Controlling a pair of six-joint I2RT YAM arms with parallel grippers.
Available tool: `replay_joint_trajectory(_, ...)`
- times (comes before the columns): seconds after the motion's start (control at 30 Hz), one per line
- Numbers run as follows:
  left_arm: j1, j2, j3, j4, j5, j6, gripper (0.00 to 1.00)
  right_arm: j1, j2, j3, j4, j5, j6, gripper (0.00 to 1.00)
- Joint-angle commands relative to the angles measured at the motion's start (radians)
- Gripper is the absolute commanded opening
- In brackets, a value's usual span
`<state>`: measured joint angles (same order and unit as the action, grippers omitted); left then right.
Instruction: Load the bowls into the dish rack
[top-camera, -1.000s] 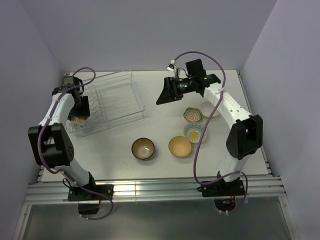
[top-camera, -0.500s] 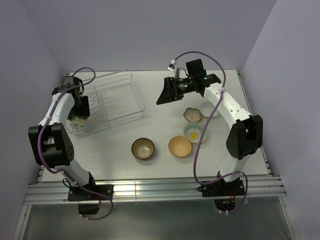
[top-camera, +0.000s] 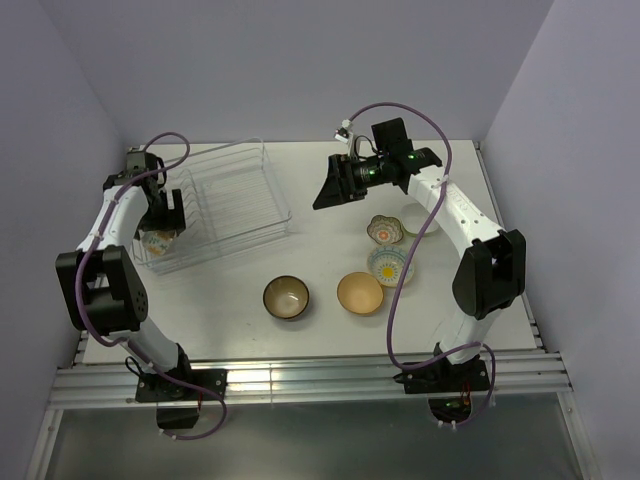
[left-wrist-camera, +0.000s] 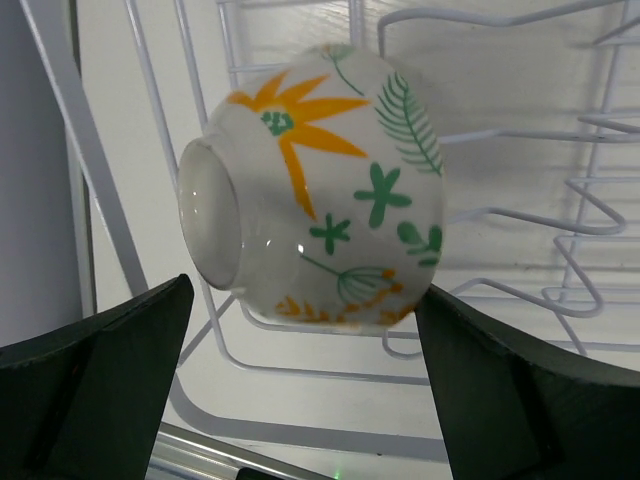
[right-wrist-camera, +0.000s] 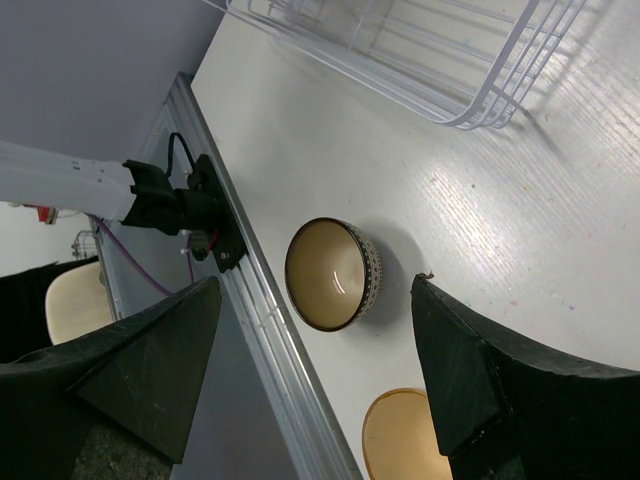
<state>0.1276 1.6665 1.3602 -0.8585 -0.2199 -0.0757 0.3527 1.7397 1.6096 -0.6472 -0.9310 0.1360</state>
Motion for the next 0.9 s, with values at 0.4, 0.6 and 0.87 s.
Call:
replay_joint_trajectory(0.4,-0.005,-0.095,0.08,-0.027,0.128,-0.009,1.0,-0.009,-0.039,0.003,-0.012,0.035,-0.026,0.84)
replay_joint_trajectory(0.6,-0.003,-0.209,0.177,-0.016,0.211,0.036,0.99,-0.02,-0.055,0.082,-0.169,0.16,-0.186,0.82)
replay_joint_trajectory(0.87,-0.003,-0.264,0.255,-0.037,0.52,0.136,0.99,-0.121,-0.046,0.087,-0.356,0.29,-0.349,0.8)
